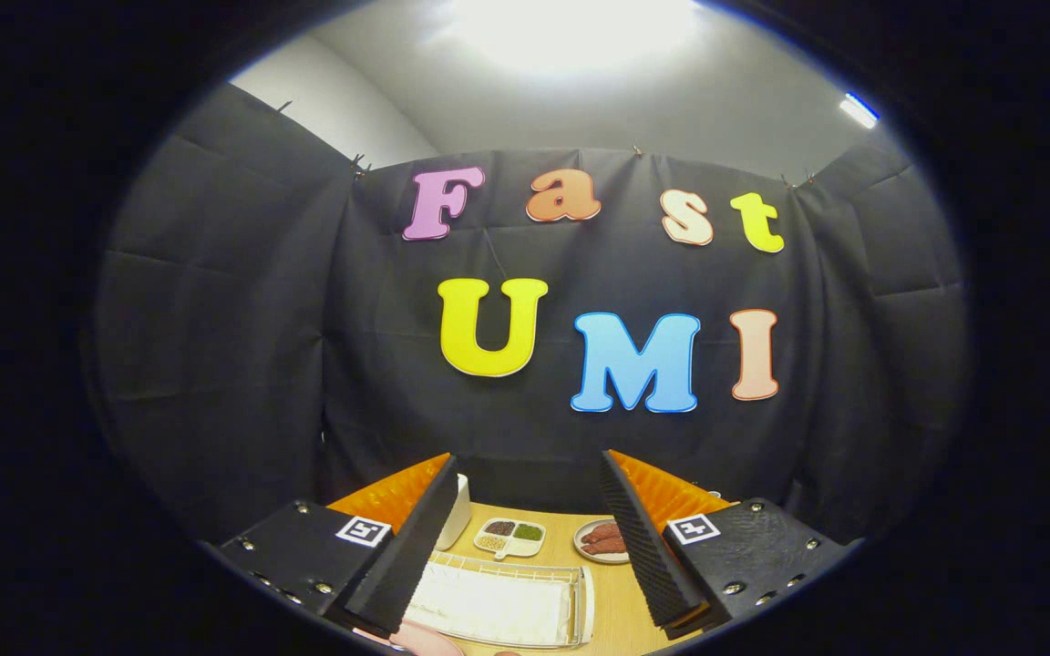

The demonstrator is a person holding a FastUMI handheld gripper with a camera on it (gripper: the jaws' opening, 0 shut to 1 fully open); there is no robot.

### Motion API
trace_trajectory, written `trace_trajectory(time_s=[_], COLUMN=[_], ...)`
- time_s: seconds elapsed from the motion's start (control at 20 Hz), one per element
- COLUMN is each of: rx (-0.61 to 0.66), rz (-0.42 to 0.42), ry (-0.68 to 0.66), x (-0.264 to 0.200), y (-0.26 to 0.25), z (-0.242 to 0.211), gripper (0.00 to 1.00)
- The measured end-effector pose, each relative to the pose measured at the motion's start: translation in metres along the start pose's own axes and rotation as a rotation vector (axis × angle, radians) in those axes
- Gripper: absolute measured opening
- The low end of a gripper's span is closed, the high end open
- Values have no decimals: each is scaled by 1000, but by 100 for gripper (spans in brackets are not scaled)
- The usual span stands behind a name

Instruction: Take the plate from the dish rack, then take the spoon from the basket and place it into the plate.

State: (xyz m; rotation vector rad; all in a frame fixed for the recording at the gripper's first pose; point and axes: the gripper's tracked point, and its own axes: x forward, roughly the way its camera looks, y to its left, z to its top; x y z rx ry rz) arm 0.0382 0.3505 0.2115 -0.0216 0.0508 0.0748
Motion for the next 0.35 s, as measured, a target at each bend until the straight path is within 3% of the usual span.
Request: trace_trajectory(time_s=[0.35], rx=[-5], rz=[-36], ry=[7], x=[0], y=[-19], z=[-7], gripper=[95])
